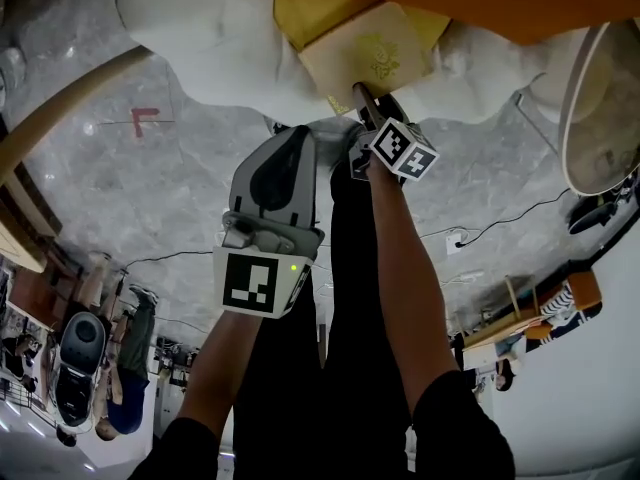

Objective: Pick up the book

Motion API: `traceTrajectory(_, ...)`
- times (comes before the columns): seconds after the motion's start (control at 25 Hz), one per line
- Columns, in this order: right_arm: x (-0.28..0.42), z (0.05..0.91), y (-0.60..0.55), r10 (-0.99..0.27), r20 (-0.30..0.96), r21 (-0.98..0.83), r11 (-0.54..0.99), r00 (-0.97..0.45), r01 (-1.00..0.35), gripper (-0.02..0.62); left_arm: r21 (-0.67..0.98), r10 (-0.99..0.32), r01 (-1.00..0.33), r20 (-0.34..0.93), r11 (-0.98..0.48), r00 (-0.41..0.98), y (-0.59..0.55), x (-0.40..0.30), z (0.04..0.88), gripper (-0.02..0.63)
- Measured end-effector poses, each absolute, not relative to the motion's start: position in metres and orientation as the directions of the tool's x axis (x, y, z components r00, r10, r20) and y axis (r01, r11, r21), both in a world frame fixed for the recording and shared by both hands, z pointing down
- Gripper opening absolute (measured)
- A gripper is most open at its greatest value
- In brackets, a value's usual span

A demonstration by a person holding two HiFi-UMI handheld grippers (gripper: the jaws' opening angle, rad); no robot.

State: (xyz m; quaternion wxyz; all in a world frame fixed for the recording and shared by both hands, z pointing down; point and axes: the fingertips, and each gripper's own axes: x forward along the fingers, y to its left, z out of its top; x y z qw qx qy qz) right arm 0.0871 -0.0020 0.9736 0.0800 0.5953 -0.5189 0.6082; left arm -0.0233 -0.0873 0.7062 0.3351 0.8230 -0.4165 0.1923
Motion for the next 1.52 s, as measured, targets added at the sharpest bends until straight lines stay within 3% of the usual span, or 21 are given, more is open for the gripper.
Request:
traceTrajectory(0.52, 0.117, 0.923, -0.017, -0.420, 0.902, -0.190, -0.171, -0.103, -0.967, 0.238, 0.336, -0.576, -0.821, 0.591, -0.462, 0.565, -0.084, -0.027, 0.686, 0.006)
traceTrajectory(0.84, 0.103, 0.904, -0.044, -0.420, 0.906, -0.040, 0.043, -0.054, -0.998, 0.232, 0.337, -0.585, -0.827, 0.587, -0.451, 0.559, -0.082, -0.031, 0.684, 0.006)
traceTrajectory(1.52, 0.098, 0.895, -0.046, -0.409, 0.911, -0.013, 0.100, -0.053, -0.995, 0.227, 0.315, -0.633, -0.860, 0.583, -0.402, 0.509, -0.100, -0.048, 0.688, 0.006)
